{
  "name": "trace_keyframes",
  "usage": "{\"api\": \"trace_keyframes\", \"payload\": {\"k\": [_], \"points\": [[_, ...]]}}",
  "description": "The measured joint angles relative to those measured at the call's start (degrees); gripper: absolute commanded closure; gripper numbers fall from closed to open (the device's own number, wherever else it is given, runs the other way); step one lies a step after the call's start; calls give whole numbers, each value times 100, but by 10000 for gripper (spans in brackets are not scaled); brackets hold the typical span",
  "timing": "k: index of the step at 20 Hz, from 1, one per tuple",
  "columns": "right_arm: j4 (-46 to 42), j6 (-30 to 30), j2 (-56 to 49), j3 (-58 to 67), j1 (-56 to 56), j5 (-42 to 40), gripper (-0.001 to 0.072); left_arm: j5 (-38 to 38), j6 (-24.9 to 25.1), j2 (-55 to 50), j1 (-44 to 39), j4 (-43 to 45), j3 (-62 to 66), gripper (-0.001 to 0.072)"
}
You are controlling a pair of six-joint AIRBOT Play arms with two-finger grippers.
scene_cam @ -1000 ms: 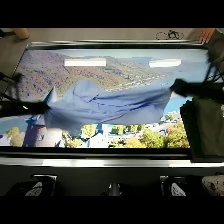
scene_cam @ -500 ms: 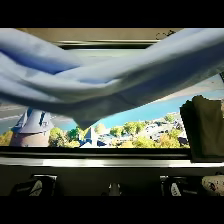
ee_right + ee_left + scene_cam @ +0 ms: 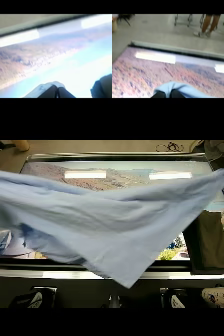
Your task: Fold the shirts.
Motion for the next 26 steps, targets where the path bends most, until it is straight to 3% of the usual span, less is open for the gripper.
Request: {"api": "trace_keyframes", "payload": {"k": [4, 7, 8, 9, 10, 13, 17, 20, 26], "points": [[151, 192, -1670, -726, 0, -791, 684, 1235, 33, -352, -310, -627, -2223, 668], [962, 549, -2826, -935, 0, -1652, 662, 2076, 42, -852, -715, -979, -3211, 668], [1327, 623, -3091, -968, -2, -1838, 484, 2223, 44, -1001, -828, -1032, -3370, 667], [1696, 586, -3298, -986, -2, -1921, 198, 2398, 48, -1119, -929, -1097, -3482, 668], [2028, 422, -3414, -968, -13, -1947, 59, 2465, 50, -1204, -986, -1117, -3545, 667], [2546, -256, -3397, -807, -94, -1246, 125, 2498, 146, -1311, -1045, -1104, -3530, 668], [2253, -680, -2870, -1534, 221, 358, 135, 1888, 481, -1355, -1040, -1038, -3418, 669], [2420, -811, -2601, -2874, 669, 387, 138, 1438, 597, -1362, -1043, -1023, -3386, 668], [3377, -901, -2562, -4306, 1742, -815, 139, 946, 664, -1207, -1043, -1021, -3368, 668]]}}
